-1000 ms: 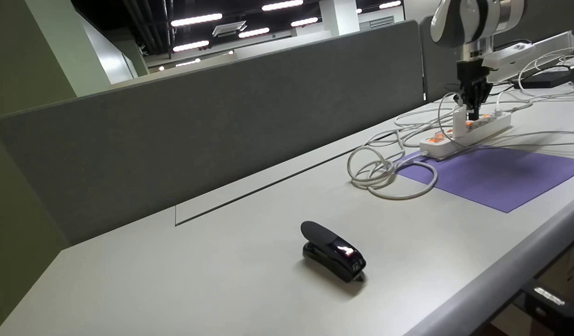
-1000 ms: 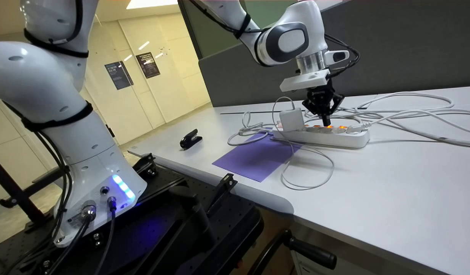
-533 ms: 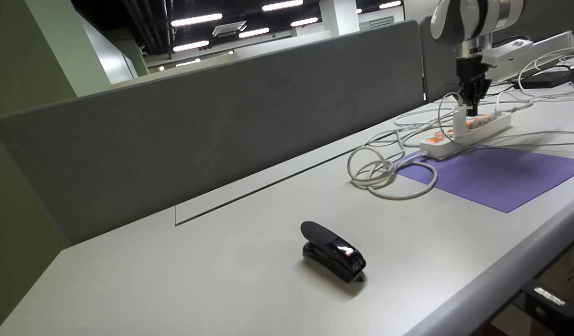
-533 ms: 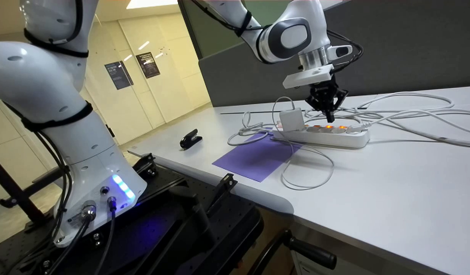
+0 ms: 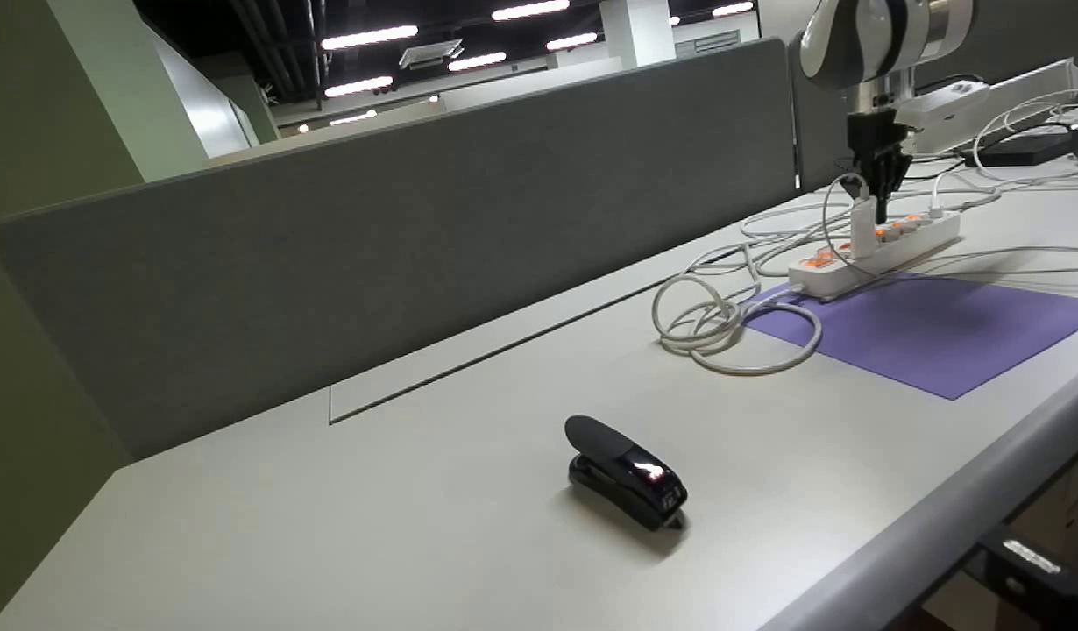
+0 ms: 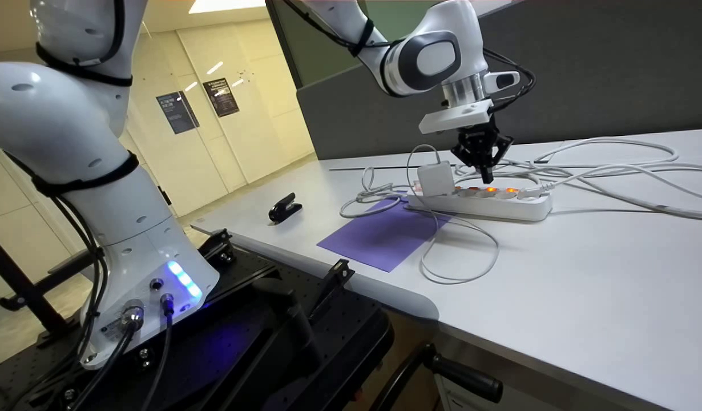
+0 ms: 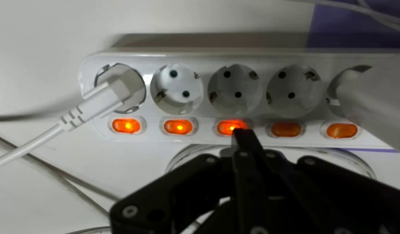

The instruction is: Turn off the second right switch on the adapter

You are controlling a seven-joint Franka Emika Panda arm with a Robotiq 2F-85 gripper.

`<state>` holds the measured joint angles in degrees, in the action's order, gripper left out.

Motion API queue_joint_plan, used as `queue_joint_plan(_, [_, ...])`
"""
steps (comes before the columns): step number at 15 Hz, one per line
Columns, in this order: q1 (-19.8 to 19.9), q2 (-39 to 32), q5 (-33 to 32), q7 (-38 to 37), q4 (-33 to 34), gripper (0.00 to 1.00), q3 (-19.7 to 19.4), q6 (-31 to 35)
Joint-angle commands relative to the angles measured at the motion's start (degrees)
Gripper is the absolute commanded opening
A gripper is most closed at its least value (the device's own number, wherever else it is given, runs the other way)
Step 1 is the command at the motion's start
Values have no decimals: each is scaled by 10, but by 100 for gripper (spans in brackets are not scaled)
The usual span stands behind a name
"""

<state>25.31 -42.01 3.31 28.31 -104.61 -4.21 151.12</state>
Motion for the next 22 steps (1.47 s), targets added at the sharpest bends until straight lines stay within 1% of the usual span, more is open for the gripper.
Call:
queue_joint_plan(1, [10, -1, -5, -5, 4, 0, 11, -1])
queue_joint_plan(16, [21, -24, -1, -5, 23, 0, 16, -13])
queue_joint_plan(22, [6, -39, -11, -22, 40, 0, 3, -30])
